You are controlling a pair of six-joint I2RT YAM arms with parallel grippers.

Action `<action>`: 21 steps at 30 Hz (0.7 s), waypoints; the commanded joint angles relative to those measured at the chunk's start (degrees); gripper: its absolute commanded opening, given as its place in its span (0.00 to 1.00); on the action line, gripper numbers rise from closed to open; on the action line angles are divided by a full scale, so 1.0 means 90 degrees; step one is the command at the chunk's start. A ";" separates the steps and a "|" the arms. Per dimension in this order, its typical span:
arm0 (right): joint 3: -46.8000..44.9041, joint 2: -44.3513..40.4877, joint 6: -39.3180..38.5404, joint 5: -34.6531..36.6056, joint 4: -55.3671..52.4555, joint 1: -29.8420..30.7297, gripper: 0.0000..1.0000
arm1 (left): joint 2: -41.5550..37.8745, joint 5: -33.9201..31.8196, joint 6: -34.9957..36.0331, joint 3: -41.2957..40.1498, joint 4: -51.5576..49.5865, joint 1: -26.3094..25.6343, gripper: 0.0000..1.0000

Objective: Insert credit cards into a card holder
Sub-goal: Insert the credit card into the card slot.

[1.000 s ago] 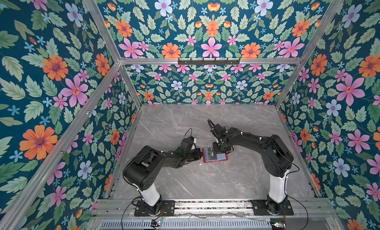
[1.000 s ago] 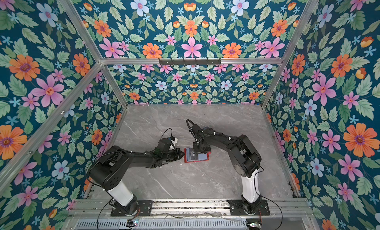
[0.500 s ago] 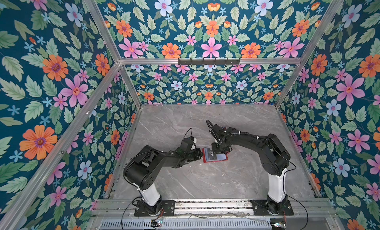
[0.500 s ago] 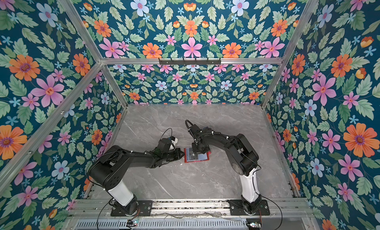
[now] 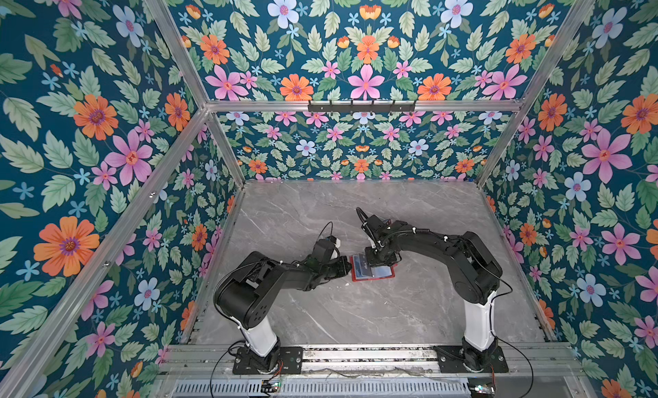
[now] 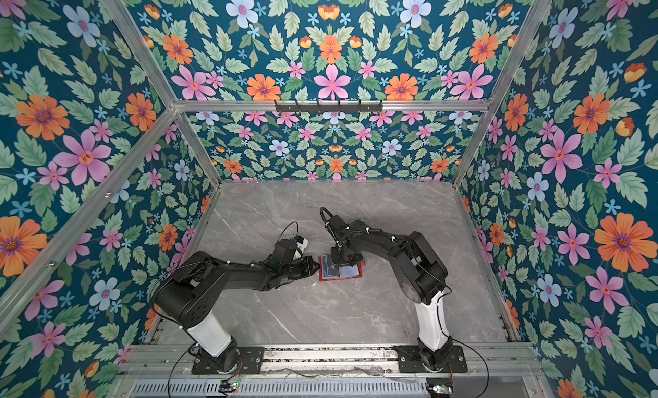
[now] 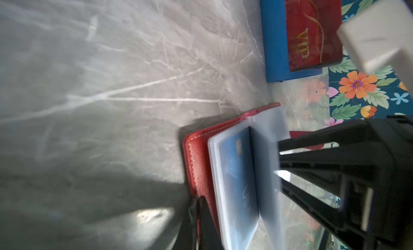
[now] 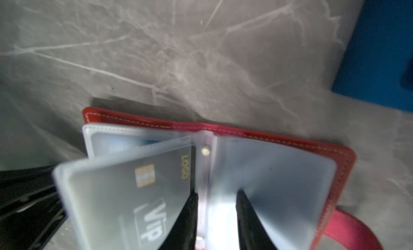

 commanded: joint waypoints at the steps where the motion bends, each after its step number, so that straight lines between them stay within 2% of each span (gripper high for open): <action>1: -0.0090 0.0017 -0.0017 -0.0034 -0.0148 0.0012 0.33 | 0.0074 -0.0139 0.0117 -0.0030 -0.0917 -0.0020 0.08; 9: -0.0379 -0.0520 0.0222 0.0246 0.0087 0.0012 0.33 | -0.0180 -0.0344 0.0218 -0.0006 -0.1118 -0.0024 0.11; 16: -0.0651 -0.0804 0.0332 0.0084 0.0385 -0.0104 0.26 | -0.0617 -0.0713 0.0370 -0.0042 -0.1313 -0.0024 0.15; 21: -0.0791 -0.0818 0.0393 0.0249 0.0314 -0.0205 0.22 | -0.0735 -0.0609 0.0379 -0.0129 -0.1066 -0.0024 0.20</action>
